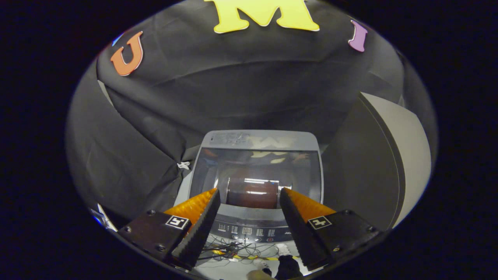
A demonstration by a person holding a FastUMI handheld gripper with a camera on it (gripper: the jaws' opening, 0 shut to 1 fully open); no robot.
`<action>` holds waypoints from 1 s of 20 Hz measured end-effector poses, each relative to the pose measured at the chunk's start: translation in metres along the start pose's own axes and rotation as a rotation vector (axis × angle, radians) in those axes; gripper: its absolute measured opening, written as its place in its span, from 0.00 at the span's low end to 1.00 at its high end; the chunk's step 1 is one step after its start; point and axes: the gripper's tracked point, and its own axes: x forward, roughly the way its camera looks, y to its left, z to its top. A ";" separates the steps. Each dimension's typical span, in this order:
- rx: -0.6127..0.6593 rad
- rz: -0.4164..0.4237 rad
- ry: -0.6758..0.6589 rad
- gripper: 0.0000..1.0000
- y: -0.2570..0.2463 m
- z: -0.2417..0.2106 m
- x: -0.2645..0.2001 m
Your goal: Put the clothes into the washing machine and then close the washing machine lid.
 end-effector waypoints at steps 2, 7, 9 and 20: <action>-0.001 -0.009 -0.019 0.97 -0.003 -0.002 -0.008; -0.031 -0.028 -0.098 0.96 -0.007 0.000 -0.040; -0.031 -0.032 -0.144 0.97 -0.012 -0.002 -0.062; -0.008 -0.049 -0.471 0.97 -0.051 -0.015 -0.227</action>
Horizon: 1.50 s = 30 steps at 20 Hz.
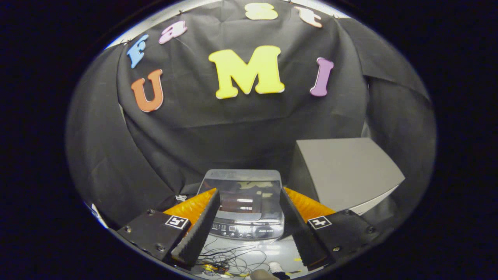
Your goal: Put the clothes into the washing machine and then close the washing machine lid.
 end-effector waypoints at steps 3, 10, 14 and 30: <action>-0.004 -0.015 -0.097 0.97 -0.029 0.020 -0.053; -0.002 -0.082 -0.359 0.98 -0.126 0.057 -0.186; -0.030 -0.112 -0.442 0.99 -0.174 0.047 -0.245; 0.018 -0.087 -0.476 0.99 -0.232 -0.022 -0.320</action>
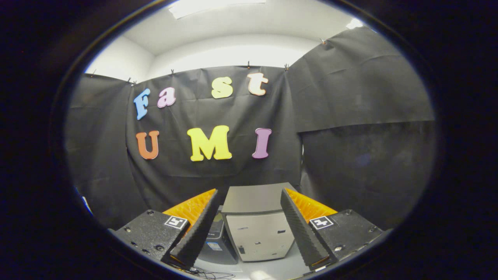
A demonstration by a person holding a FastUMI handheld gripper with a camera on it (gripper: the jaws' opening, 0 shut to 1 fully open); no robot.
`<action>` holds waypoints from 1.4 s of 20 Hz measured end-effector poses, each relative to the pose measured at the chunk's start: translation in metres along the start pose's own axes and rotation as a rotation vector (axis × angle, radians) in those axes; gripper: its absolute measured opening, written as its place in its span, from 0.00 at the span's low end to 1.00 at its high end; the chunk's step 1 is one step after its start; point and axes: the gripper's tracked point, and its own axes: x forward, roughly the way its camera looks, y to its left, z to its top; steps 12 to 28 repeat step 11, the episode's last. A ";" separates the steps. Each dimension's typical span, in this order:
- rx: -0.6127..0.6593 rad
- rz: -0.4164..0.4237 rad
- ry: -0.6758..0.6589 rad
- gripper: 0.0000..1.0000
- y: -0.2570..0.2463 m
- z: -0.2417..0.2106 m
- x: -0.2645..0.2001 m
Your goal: Put the clothes into the washing machine and then close the washing machine lid.
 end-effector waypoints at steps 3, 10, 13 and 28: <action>-0.006 -0.012 0.000 0.99 0.005 0.000 -0.002; -0.024 -0.036 -0.020 0.99 0.014 0.007 -0.012; -0.024 -0.038 -0.023 0.99 0.015 0.008 -0.014; -0.024 -0.038 -0.023 0.99 0.015 0.008 -0.014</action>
